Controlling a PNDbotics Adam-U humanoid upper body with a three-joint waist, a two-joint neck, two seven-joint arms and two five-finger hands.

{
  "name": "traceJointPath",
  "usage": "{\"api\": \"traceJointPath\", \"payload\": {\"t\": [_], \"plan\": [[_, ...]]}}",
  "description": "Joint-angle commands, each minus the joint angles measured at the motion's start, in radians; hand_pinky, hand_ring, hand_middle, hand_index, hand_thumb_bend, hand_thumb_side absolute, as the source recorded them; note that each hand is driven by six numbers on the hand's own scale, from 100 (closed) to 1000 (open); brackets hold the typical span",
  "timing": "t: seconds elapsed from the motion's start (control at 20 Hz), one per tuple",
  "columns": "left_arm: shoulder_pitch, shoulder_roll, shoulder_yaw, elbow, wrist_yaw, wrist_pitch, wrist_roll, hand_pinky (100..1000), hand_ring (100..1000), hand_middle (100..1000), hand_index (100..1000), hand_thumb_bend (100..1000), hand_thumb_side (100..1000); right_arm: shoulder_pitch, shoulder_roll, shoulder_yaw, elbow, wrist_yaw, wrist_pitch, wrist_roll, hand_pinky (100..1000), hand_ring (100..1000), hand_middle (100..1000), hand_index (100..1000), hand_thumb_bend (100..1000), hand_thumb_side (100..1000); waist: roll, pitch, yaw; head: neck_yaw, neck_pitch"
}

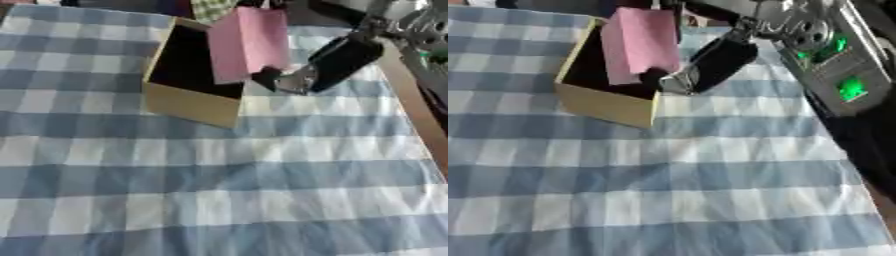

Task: Pick up objects on the table and place them in the box.

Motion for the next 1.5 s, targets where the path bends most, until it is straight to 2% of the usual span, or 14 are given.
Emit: {"api": "traceJointPath", "payload": {"t": [0.05,0.3,0.75,1.1,1.3,1.4,1.5], "plan": [[-0.018,0.014,0.001,-0.016,0.001,-0.004,-0.008,492,581,620,779,305,952,-0.053,0.017,-0.005,0.094,0.034,-0.011,0.004,542,431,443,630,100,116,0.006,-0.013,0.004,-0.007,-0.012],[-0.021,0.016,0.0,-0.016,0.004,-0.005,-0.012,492,581,620,779,304,953,-0.111,0.062,-0.001,0.252,0.102,-0.052,0.002,548,439,447,634,100,123,0.003,-0.009,0.012,-0.014,-0.012],[-0.039,0.014,-0.009,-0.016,0.009,-0.009,-0.025,491,581,621,779,302,953,-0.181,0.161,0.003,0.511,0.222,-0.15,-0.049,571,455,458,647,100,130,-0.002,0.001,0.037,-0.034,-0.026],[-0.044,0.01,-0.011,-0.016,0.013,-0.011,-0.027,490,580,620,778,301,954,-0.194,0.208,0.009,0.628,0.275,-0.204,-0.075,597,473,468,657,100,150,-0.008,0.01,0.052,-0.046,-0.033],[-0.045,0.008,-0.013,-0.016,0.014,-0.012,-0.034,490,579,619,779,299,956,-0.196,0.221,0.013,0.678,0.308,-0.234,-0.077,706,583,512,693,100,171,-0.01,0.013,0.056,-0.047,-0.036],[-0.044,0.008,-0.011,-0.016,0.014,-0.011,-0.034,490,579,619,779,298,956,-0.195,0.223,0.012,0.693,0.327,-0.25,-0.075,732,633,537,710,100,173,-0.011,0.015,0.057,-0.045,-0.035],[-0.043,0.007,-0.011,-0.016,0.014,-0.011,-0.035,490,579,619,779,298,957,-0.196,0.225,0.012,0.7,0.347,-0.263,-0.074,792,754,623,746,126,190,-0.011,0.015,0.058,-0.042,-0.035]]}}
